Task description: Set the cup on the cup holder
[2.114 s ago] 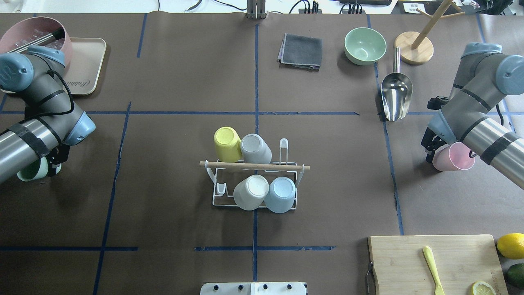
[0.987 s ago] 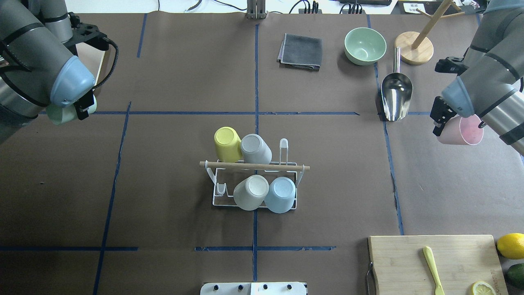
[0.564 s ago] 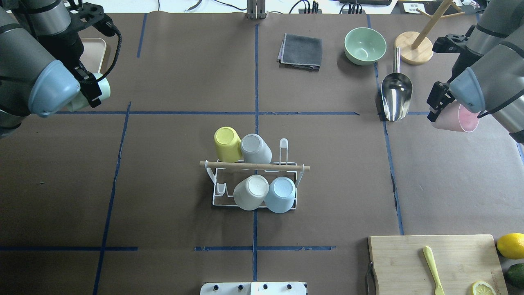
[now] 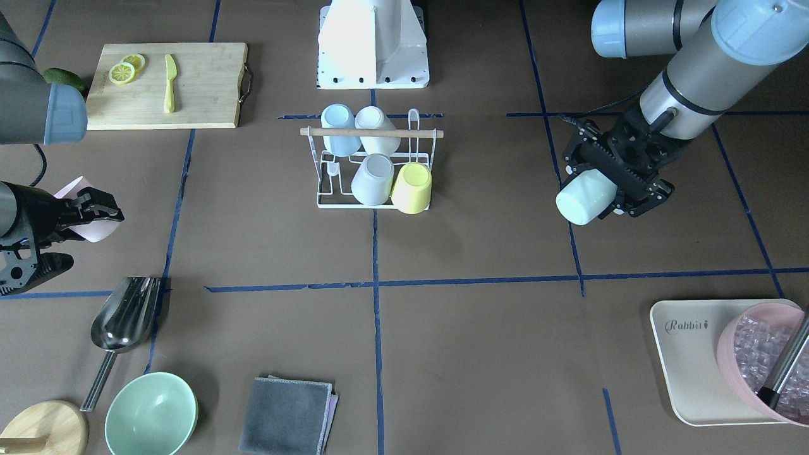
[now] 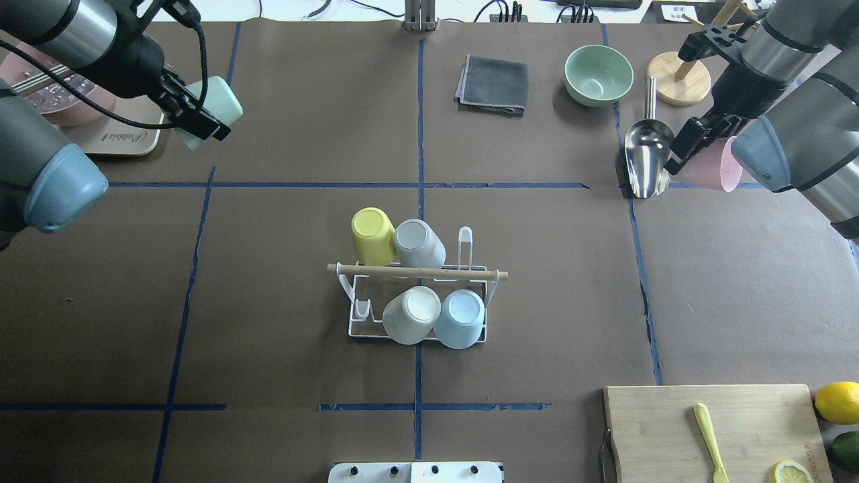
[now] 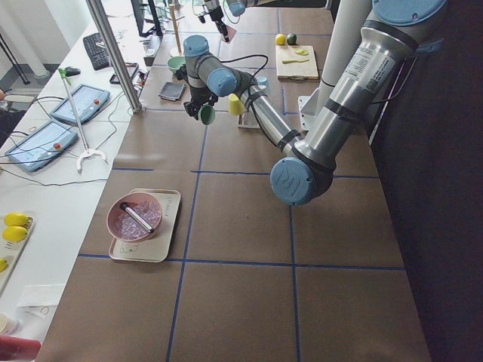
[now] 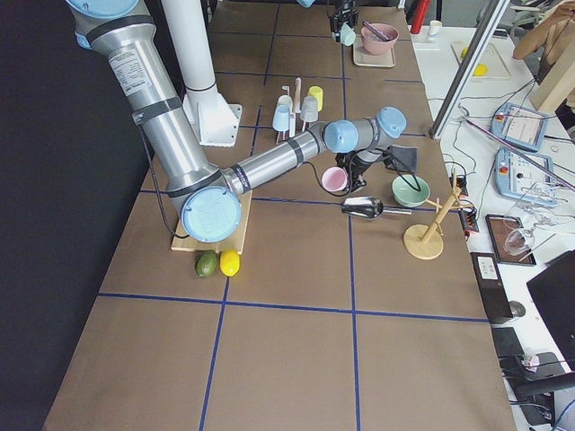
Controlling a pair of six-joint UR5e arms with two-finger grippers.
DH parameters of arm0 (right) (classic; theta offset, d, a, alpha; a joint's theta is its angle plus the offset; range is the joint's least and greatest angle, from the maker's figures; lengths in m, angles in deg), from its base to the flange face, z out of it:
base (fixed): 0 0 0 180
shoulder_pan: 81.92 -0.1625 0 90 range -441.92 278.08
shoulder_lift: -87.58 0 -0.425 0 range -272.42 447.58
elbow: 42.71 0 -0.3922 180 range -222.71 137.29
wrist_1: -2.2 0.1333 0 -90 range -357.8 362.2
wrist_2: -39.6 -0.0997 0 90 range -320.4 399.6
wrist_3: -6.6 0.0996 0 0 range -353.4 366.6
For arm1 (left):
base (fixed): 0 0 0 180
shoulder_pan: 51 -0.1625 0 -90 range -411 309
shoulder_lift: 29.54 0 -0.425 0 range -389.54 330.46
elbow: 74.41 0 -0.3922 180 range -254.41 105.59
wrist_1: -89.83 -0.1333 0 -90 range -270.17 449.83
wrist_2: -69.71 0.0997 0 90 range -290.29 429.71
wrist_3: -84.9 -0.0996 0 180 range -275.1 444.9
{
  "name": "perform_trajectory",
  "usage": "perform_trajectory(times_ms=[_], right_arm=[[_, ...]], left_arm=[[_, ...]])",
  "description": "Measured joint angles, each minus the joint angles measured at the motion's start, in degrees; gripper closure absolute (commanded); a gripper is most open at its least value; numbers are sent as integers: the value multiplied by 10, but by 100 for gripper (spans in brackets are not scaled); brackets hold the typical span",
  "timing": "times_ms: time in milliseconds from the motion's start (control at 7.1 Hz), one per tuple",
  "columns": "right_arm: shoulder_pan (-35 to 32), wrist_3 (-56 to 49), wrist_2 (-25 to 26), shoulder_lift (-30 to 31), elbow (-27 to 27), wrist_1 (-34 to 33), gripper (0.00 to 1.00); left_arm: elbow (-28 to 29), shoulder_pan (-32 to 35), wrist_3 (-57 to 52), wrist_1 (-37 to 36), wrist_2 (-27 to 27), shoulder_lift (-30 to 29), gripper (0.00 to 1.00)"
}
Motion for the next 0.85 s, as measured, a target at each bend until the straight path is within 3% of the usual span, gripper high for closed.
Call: perform_trajectory(times_ms=[141, 564, 846], right_arm=[[0, 0, -6, -1, -1, 40, 96], [-5, -9, -10, 1, 8, 240, 100], [-6, 7, -8, -9, -5, 310, 100]], left_arm=[[1, -14, 44, 90, 0, 6, 92], [9, -90, 132, 319, 3, 13, 92], [13, -133, 135, 456, 60, 33, 92]])
